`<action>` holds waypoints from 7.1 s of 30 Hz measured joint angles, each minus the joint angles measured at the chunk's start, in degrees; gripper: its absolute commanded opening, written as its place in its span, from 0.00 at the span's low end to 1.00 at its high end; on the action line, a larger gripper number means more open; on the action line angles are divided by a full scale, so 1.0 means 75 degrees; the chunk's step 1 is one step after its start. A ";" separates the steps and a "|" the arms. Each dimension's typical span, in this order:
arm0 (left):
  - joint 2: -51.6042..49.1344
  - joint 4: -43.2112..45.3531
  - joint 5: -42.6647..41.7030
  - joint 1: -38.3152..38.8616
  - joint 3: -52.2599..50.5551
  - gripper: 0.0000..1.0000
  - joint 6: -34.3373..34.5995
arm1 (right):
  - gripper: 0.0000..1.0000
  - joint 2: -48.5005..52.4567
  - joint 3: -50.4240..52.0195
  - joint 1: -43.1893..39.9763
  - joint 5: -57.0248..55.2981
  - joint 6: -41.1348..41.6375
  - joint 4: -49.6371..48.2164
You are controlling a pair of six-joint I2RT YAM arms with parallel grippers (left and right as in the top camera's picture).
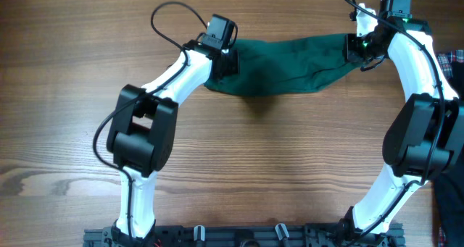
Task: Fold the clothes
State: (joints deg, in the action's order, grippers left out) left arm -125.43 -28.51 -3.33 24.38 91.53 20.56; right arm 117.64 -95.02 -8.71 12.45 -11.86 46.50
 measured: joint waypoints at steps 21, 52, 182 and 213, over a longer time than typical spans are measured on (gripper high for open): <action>-0.0137 -0.0125 0.0000 0.0000 0.0000 0.21 -0.0015 | 0.91 0.0000 0.1501 -0.0953 -0.0093 0.5796 -0.0682; -0.0137 -0.0192 -0.0003 0.0000 -0.0003 0.23 -0.0015 | 1.00 -0.0350 0.1897 -0.0793 0.0475 0.8437 -0.1107; 0.1495 -0.0889 -0.0723 0.0373 0.1763 0.29 -0.0163 | 1.00 -0.3299 0.1008 0.3118 -0.3325 0.2428 -0.1667; -0.0052 -0.2165 0.0749 0.0472 0.0498 0.36 -0.0189 | 1.00 -0.2305 0.1425 0.1504 -0.3899 0.3462 -0.0833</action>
State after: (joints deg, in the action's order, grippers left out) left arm -125.82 -44.75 2.28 27.92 95.26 19.14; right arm 100.36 -84.33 2.57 -16.80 14.11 40.25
